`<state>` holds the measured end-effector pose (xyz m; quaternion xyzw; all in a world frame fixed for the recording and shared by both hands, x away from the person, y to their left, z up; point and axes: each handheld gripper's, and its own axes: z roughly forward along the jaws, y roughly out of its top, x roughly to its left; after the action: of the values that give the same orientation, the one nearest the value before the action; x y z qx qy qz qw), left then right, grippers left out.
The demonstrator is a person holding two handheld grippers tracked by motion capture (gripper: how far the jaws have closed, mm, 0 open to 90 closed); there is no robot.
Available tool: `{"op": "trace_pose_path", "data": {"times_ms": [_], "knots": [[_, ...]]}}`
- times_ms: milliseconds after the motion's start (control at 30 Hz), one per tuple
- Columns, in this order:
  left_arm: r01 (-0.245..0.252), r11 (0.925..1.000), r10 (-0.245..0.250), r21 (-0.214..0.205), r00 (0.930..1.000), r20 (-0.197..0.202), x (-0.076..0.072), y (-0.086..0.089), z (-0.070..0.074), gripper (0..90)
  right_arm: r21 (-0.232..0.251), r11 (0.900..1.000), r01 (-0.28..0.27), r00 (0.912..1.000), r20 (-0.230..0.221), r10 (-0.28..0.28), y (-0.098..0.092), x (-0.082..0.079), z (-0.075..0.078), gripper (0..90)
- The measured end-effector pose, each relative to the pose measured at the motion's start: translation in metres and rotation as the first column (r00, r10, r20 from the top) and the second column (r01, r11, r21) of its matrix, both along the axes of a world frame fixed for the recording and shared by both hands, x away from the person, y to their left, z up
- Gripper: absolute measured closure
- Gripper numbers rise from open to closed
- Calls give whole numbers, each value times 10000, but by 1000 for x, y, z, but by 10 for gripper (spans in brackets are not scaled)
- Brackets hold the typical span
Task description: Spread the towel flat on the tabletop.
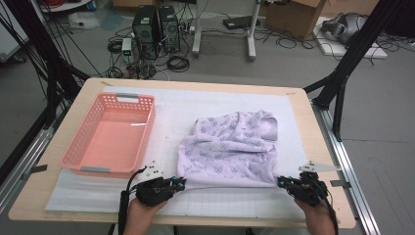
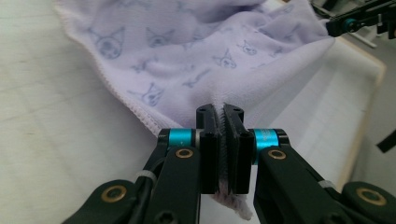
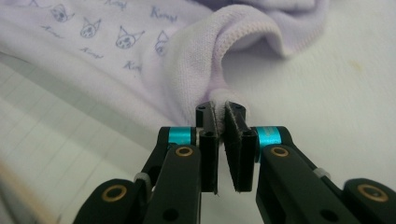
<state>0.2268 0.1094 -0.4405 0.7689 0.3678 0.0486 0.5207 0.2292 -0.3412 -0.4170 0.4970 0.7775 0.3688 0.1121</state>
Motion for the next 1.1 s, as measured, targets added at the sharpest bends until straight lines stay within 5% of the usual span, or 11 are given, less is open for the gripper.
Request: {"op": "trace_pose_path", "data": {"times_ms": [167,233,333,400,500,667,733,767,833,967,1100], "knots": [[715,9971,-704,272,9968,-384,-17,-5,-6,829,-140,9999,2,9962,-875,-15,-9,-26,1,777],[301,9993,-293,229,9989,-354,-15,-2,-6,603,-202,9998,-9,9965,-837,-8,-11,-27,-2,675],[-477,9988,476,91,9988,95,-5,4,0,418,61,9992,405,9990,-180,-403,-17,-26,3,580],[-765,9966,753,318,9964,397,3,4,3,405,90,9983,570,9970,511,-574,-18,-23,8,540],[-1079,9904,1063,865,9941,230,21,1,-1,402,159,9997,201,9913,1301,-220,-17,-12,7,528],[-1027,9825,1087,1552,9936,-310,44,-15,-10,397,72,9984,-558,9941,935,549,-3,17,-16,536],[-1099,9721,1110,2070,9938,66,46,-20,-10,453,135,9975,-693,9953,691,682,2,29,-23,565],[-1278,9619,1264,2418,9918,215,47,-20,-9,577,48,9976,-690,9958,602,686,4,34,-26,604],[-1432,9626,1466,2300,9892,24,54,-16,-8,866,37,9962,-867,9945,599,863,8,43,-29,793],[-2283,9470,2266,2258,9734,336,68,-10,-6,877,-424,9987,-292,9899,1372,347,14,54,-29,871],[-3275,9152,3050,2348,9437,1278,76,-9,-6,878,-1406,9878,664,9748,2205,-342,17,58,-29,871]]}}
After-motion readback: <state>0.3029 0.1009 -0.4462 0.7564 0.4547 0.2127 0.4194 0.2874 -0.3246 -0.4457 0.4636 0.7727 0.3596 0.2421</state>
